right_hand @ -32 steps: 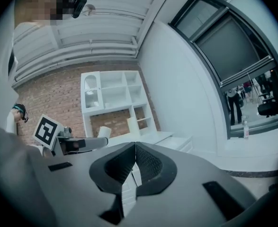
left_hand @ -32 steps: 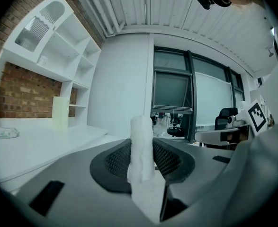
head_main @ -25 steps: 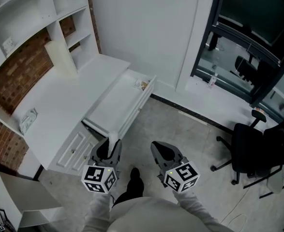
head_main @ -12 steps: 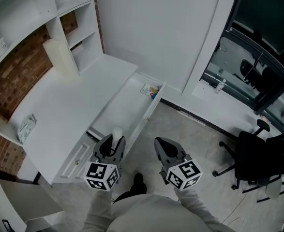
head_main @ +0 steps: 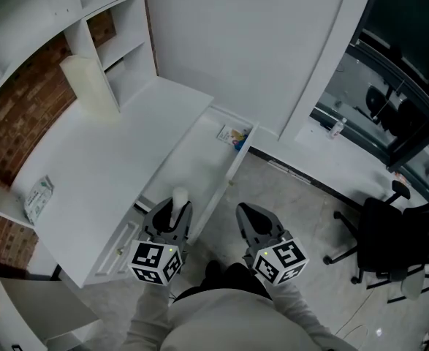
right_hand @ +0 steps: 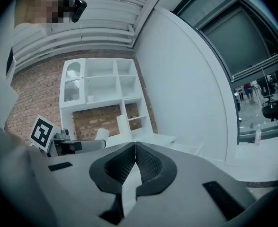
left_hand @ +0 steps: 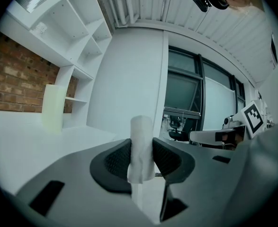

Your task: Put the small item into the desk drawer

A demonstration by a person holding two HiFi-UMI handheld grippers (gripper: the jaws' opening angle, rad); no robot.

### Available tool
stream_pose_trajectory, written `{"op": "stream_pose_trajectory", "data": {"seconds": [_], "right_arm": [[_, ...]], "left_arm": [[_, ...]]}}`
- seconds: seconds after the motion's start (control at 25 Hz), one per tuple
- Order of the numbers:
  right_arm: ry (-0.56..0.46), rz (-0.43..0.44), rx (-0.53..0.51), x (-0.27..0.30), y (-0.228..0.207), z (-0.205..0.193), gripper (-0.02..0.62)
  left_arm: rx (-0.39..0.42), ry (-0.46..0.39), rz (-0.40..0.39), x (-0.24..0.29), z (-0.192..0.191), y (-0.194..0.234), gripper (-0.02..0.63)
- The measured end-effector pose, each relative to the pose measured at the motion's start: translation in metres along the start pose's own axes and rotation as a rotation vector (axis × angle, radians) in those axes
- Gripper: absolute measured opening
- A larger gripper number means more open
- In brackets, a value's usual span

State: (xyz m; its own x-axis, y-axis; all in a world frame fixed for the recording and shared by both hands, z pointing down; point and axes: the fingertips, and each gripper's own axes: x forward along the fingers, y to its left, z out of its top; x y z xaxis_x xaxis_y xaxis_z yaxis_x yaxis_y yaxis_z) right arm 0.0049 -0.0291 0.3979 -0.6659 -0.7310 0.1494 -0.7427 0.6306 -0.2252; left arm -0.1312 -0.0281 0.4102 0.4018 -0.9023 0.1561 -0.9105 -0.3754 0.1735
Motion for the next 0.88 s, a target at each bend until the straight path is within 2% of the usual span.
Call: {"op": "stream_pose_trajectory", "data": {"seconds": [0.88], "right_arm": [[-0.022,0.001,-0.004,0.068,-0.058,0.029,0.028]], "left_arm": [[0.018,0.024,0.015,0.08,0.014,0.042,0.146]]}}
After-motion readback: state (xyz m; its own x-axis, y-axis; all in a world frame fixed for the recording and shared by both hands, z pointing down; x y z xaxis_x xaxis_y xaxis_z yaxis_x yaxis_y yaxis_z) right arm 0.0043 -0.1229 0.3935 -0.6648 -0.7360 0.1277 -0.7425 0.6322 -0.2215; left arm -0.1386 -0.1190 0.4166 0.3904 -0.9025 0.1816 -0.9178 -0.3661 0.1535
